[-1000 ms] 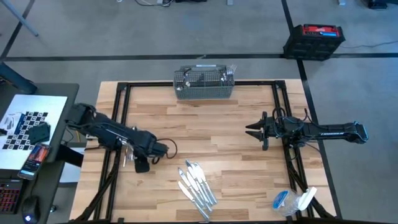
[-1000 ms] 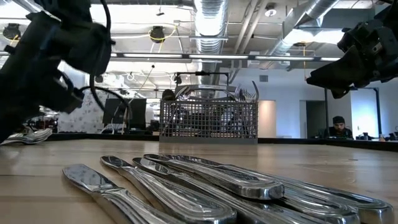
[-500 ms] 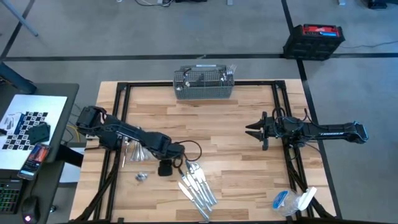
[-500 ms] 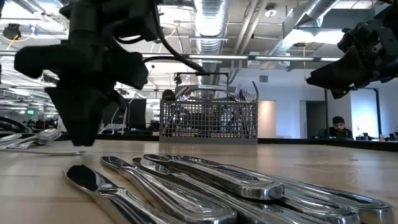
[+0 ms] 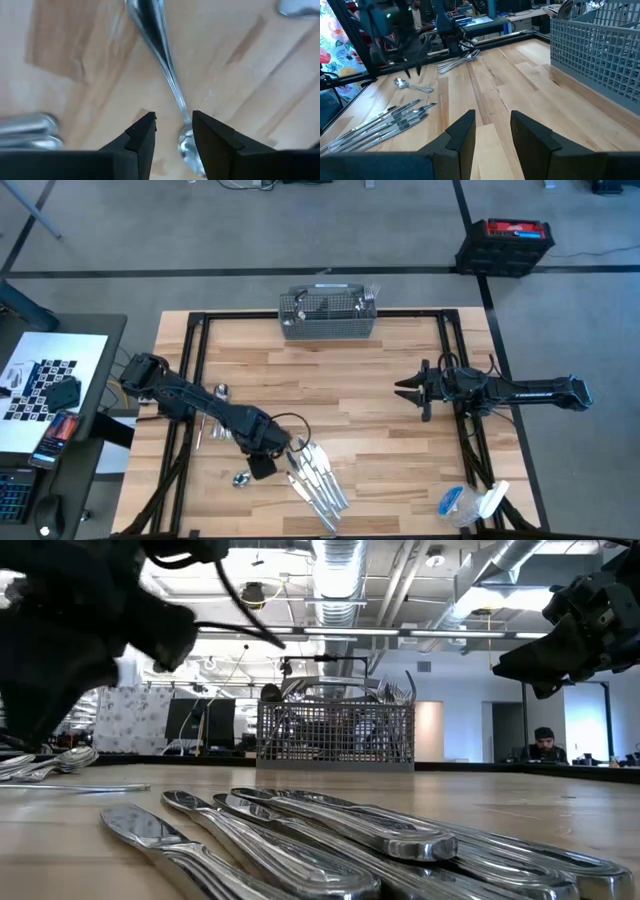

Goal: Sort silverware
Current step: Put the silver spoon into the gray organizer

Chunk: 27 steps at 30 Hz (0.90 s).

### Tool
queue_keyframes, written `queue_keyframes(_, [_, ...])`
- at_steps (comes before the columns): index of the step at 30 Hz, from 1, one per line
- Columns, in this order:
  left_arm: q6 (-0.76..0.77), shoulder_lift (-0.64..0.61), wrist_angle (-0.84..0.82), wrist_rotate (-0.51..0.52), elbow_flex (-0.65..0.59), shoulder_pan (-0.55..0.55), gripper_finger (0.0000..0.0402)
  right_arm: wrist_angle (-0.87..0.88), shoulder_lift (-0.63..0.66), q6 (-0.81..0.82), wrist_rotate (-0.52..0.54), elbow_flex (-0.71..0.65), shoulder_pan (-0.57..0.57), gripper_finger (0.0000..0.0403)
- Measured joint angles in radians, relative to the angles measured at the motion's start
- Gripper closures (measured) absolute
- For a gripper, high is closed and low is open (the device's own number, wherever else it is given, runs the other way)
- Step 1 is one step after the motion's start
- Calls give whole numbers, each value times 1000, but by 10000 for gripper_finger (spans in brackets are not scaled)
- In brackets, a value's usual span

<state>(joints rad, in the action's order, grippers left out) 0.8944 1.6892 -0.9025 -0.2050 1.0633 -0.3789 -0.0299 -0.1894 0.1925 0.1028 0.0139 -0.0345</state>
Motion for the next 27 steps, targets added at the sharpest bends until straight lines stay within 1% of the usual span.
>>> queue_keyframes(6, [172,-2,146,-1,-40,-30,287,0,0,0,0,0,0,290])
queue_keyframes(11, [277,-1,161,-47,-52,-72,287,0,0,0,0,0,0,290])
queue_keyframes(13, [335,-1,161,-49,-52,-113,287,0,0,0,0,0,0,290])
queue_keyframes(16, [380,-2,159,-53,-53,-159,287,0,0,0,0,0,0,290])
queue_keyframes(21, [459,-2,164,-47,-53,-198,287,0,0,0,0,0,0,290])
queue_keyframes(27, [456,-2,317,-57,-53,-223,287,0,0,0,0,0,0,290])
